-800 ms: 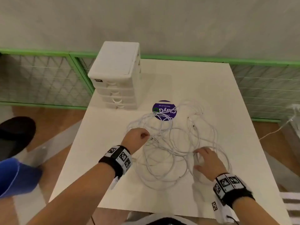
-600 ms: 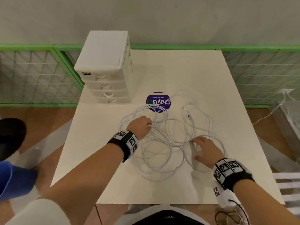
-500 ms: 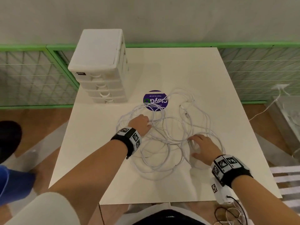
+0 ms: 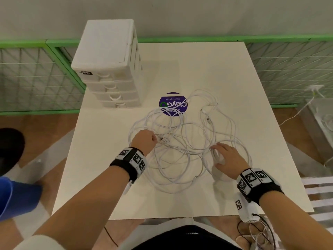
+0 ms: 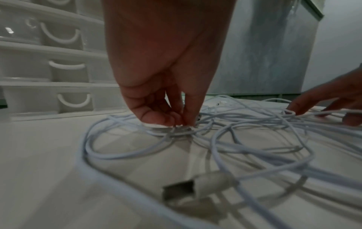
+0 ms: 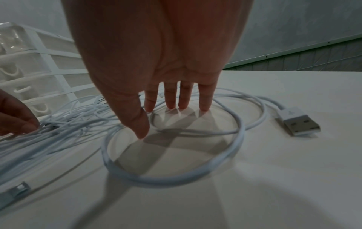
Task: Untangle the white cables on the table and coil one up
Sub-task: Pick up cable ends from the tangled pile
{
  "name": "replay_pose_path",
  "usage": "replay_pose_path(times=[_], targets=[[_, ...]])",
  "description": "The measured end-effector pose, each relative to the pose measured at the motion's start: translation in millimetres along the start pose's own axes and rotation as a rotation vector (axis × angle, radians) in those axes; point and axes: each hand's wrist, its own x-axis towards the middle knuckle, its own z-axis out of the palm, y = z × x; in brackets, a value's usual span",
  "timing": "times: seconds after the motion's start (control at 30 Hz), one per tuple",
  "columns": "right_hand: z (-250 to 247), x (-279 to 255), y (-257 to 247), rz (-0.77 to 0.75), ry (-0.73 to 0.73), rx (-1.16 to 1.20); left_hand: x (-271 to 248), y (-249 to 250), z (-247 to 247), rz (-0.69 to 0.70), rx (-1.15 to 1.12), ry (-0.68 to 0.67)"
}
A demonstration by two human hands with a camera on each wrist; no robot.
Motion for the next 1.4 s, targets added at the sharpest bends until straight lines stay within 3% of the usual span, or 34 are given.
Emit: replay_pose_path(times=[0.2,0.7,0.8,0.9,1.0,1.1,1.17,1.27,1.4], targets=[[3.9,1.1,1.6,0.005,0.010,0.020,-1.2,11.0,7.6,0.105,0.006,0.057],[6.7,1.1,1.8,0.009,0.006,0.006,16.5,27.2,12.2,0.120,0.138,0.087],[2.9,-0.2,-1.3,0.011,-0.016,0.003,16.4,26.3,3.1,0.099,0.053,0.080],[-7.9,1.3,-1.9,0.053,-0.035,0.085,12.5,29.4,-16.1,0.112,-0.210,0.176],[-22.8,2.2,-15.4,0.091,0.147,0.152,1.7,30.4,-42.9,0.145,-0.470,0.303],[-31.5,-1.9,-55.0,-0.072,0.328,0.332,-12.4,28.1,-60.1,0.176,-0.565,0.408],[-32.6,-2.7,-85.4,-0.220,0.258,0.428,-21.3,26.7,-64.9,0.171,-0.640,0.424],[-19.3,4.5,-117.1,-0.397,0.118,0.364,-31.4,26.8,-70.6,0.174,-0.820,0.386],[7.8,20.2,-135.1,-0.448,-0.144,-0.122,-39.5,28.9,-79.3,0.274,-1.010,0.300]])
